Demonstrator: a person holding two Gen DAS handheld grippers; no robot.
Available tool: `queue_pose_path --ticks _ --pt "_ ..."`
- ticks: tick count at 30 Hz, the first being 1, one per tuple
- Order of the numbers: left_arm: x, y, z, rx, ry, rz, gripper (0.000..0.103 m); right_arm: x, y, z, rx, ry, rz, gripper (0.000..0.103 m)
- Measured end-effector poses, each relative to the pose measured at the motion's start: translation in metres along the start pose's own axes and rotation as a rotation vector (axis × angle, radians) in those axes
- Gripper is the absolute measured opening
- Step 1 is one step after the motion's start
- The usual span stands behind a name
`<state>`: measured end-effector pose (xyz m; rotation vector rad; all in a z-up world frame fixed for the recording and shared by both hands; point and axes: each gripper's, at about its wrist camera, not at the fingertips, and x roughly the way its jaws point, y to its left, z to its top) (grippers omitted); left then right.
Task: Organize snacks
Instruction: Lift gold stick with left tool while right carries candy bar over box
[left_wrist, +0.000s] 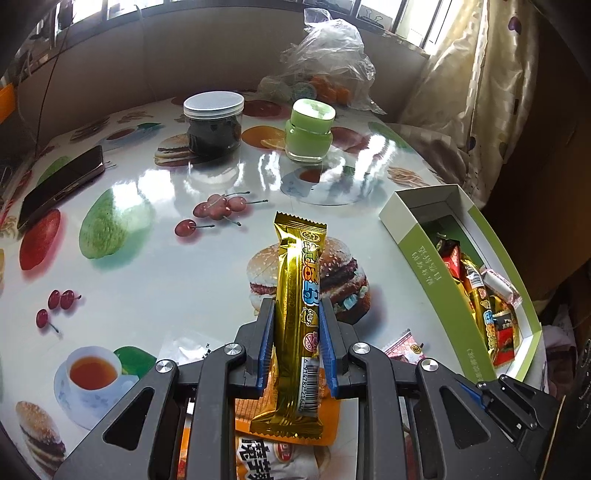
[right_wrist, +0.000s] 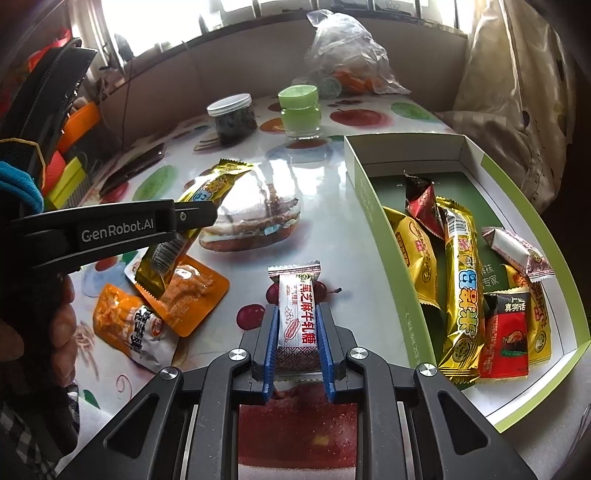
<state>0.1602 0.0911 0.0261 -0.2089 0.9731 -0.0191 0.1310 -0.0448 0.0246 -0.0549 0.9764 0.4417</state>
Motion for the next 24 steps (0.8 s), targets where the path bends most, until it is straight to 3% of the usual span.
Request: queue_pose_path --ticks 20,21,22,24 --pt "-0.042 0.001 -0.011 -0.009 -0.070 -0.006 0.024 -0.036 0.007 -0.003 -0.026 -0.084 0.021 0.016" --pt "-0.044 0.000 -0.011 -0.008 -0.072 -0.007 0.024 -0.037 0.007 -0.003 -0.026 -0.088 0.021 0.005" --pt "-0.044 -0.001 -0.012 -0.008 -0.073 -0.007 0.024 -0.038 0.006 -0.003 -0.029 -0.087 0.020 0.001" --pt "-0.044 -0.001 -0.013 -0.008 -0.072 -0.005 0.024 -0.037 0.005 -0.005 -0.029 -0.080 0.024 0.001"
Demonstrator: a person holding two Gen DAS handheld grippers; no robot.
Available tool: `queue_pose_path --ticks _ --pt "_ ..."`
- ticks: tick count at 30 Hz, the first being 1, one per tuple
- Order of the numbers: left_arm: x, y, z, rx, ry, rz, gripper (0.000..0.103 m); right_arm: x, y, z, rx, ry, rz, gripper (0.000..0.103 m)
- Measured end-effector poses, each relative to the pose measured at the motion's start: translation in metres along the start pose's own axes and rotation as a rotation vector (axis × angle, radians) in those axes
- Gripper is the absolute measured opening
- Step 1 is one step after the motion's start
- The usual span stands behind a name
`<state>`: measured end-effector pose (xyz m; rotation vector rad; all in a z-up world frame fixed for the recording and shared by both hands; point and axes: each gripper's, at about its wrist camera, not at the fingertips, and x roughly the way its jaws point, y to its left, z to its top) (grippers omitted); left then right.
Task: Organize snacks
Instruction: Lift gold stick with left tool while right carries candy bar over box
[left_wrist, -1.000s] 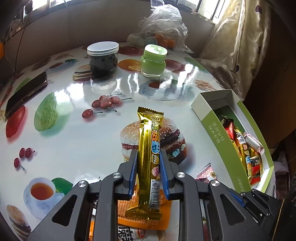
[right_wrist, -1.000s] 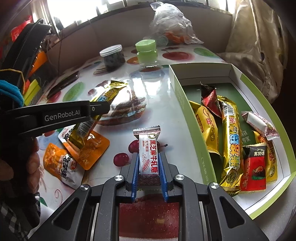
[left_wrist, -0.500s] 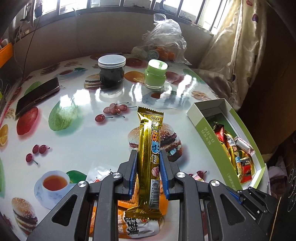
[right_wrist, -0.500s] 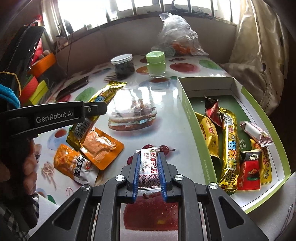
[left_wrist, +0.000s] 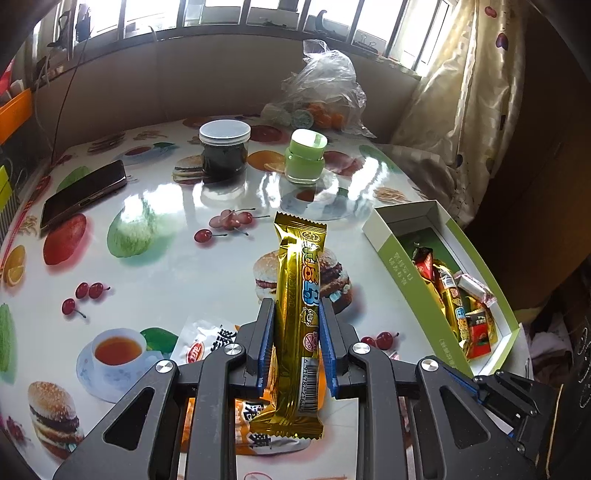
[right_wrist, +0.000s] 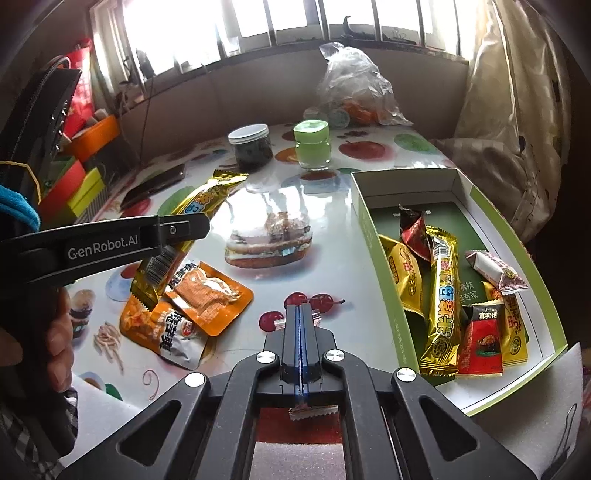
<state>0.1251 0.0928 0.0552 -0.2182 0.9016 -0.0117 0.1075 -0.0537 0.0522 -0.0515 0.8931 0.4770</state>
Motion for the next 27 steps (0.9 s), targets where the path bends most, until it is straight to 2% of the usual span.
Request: queue_pose_path --ticks 4,9,11,16,19,21,27 --pt "0.000 -0.001 -0.004 -0.003 0.004 -0.003 0.024 0.004 -0.005 -0.008 0.006 0.024 0.018 0.002" --pt "0.002 -0.002 -0.007 -0.005 0.016 -0.003 0.024 0.009 -0.007 -0.010 -0.014 0.064 0.006 0.028" --pt "0.003 -0.002 -0.007 -0.004 0.016 -0.007 0.024 0.013 -0.004 -0.014 -0.037 0.087 0.001 0.031" --pt "0.004 -0.002 -0.006 -0.004 0.020 -0.011 0.024 0.026 -0.004 -0.020 -0.042 0.144 -0.021 0.032" --pt "0.004 -0.003 -0.005 -0.001 0.018 -0.009 0.024 0.027 -0.004 -0.020 -0.047 0.138 -0.026 0.029" --pt "0.003 -0.003 -0.006 0.000 0.013 -0.008 0.024 0.027 -0.005 -0.020 -0.049 0.135 -0.032 0.019" --pt "-0.004 -0.010 -0.004 0.017 -0.006 0.000 0.024 0.019 -0.008 -0.016 -0.035 0.083 -0.012 0.017"
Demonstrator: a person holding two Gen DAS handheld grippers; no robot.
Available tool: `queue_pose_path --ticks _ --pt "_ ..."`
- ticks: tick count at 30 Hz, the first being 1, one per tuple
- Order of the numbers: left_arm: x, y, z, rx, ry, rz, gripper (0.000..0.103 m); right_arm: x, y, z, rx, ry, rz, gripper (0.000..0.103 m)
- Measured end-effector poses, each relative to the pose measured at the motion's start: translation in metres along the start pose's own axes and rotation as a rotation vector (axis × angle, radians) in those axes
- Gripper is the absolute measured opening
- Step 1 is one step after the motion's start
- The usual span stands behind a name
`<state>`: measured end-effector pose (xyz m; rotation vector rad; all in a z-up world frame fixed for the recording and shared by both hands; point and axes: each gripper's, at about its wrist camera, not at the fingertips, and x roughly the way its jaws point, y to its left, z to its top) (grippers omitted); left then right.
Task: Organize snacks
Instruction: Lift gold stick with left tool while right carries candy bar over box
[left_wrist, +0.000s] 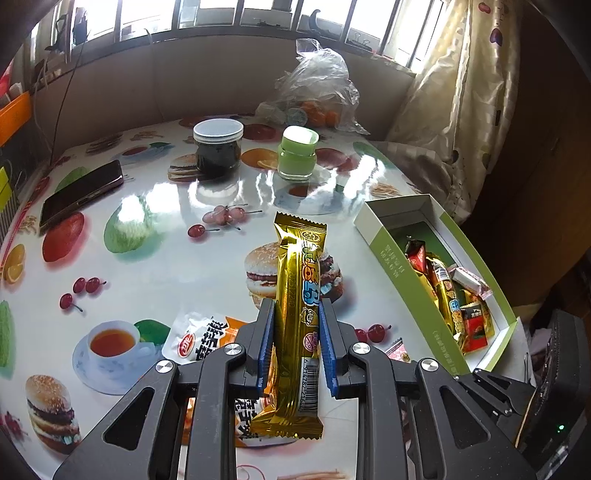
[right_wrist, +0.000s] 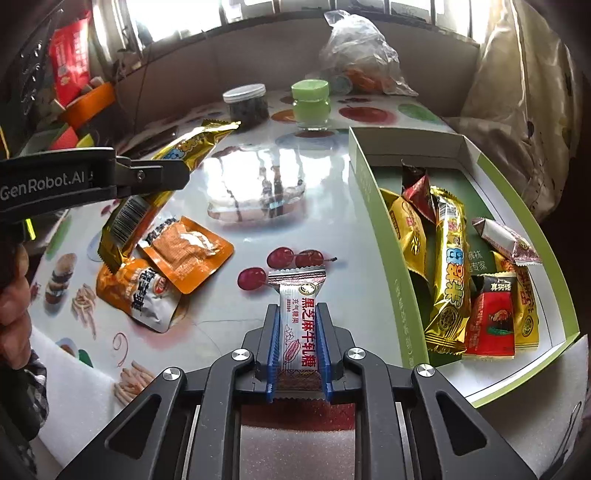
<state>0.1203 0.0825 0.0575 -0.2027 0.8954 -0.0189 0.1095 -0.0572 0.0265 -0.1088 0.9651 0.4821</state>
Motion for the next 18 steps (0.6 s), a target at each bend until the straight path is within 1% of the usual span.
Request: queue_pose_path --ticks 4,8,18 --pt "-0.005 -0.003 0.003 0.003 -0.014 -0.002 0.024 -0.013 -0.002 0.009 0.021 -0.063 0.029 0.017" --pt "-0.009 -0.008 0.007 0.015 -0.028 -0.006 0.024 -0.025 -0.005 0.017 0.033 -0.101 0.036 0.017" --pt "-0.012 -0.031 0.018 0.061 -0.051 -0.023 0.024 -0.043 -0.029 0.027 0.070 -0.143 -0.003 0.017"
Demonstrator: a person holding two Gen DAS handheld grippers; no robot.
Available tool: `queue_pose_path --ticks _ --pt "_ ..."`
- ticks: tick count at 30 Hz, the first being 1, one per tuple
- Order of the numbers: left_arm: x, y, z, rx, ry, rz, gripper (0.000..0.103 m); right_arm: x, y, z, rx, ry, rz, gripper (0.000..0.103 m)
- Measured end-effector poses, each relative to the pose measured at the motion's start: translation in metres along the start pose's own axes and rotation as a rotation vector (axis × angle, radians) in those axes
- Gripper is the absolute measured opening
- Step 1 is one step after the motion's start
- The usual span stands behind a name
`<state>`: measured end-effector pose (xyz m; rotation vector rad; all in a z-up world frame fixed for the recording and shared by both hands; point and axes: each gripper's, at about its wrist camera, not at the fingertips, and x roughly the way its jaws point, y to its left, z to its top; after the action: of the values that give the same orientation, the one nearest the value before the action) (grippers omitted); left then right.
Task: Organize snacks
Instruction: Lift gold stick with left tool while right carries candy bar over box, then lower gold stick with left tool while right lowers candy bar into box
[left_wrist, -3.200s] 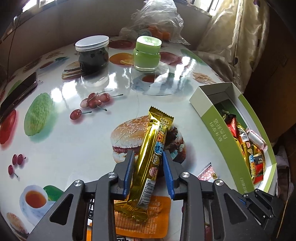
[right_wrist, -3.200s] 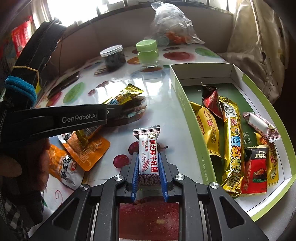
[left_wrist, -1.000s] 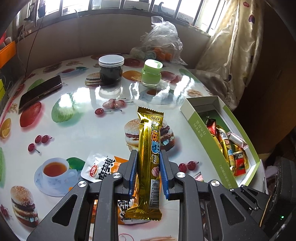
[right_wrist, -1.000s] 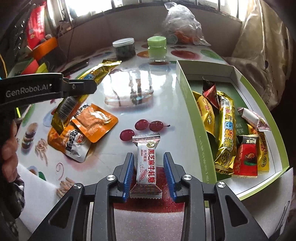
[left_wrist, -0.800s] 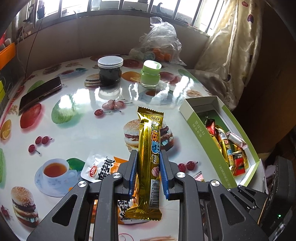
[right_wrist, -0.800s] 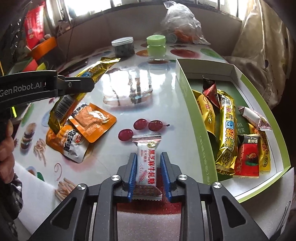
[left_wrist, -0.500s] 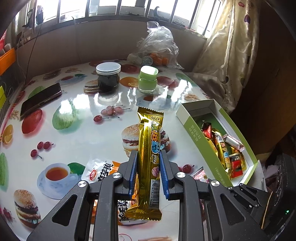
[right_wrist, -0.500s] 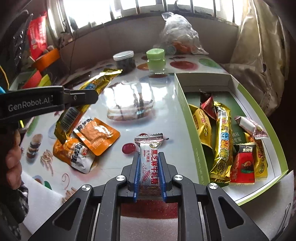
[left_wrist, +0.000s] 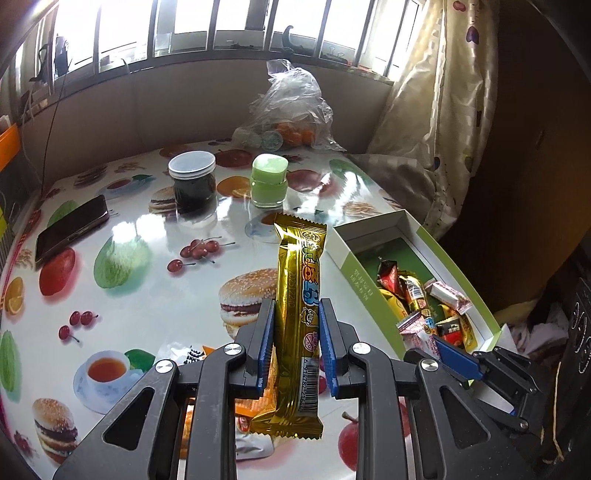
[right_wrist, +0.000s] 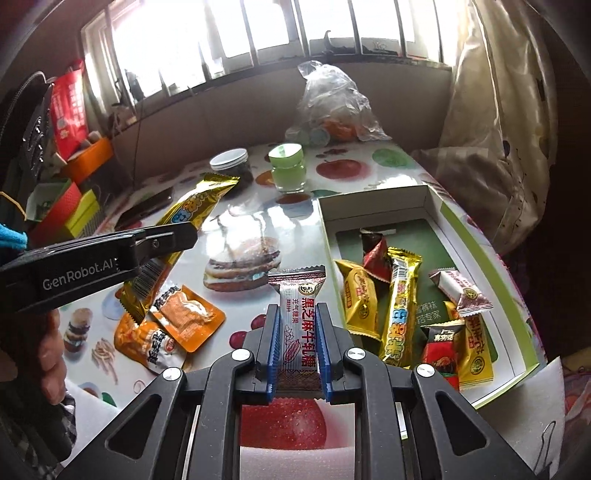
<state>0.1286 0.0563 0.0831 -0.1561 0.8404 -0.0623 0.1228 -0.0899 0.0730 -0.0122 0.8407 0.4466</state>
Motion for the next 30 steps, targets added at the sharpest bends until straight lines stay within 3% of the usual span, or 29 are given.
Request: queue_pose_path --ticks 14,30 --pt "0.012 -0.045 0.012 0.077 0.006 -0.047 0.024 -0.020 -0.051 0.008 0.075 -0.041 -0.084 0.017" --pt "0.046 -0.088 0.021 0.114 0.059 -0.107 0.024 -0.010 -0.106 0.012 0.136 -0.011 -0.149 0.017"
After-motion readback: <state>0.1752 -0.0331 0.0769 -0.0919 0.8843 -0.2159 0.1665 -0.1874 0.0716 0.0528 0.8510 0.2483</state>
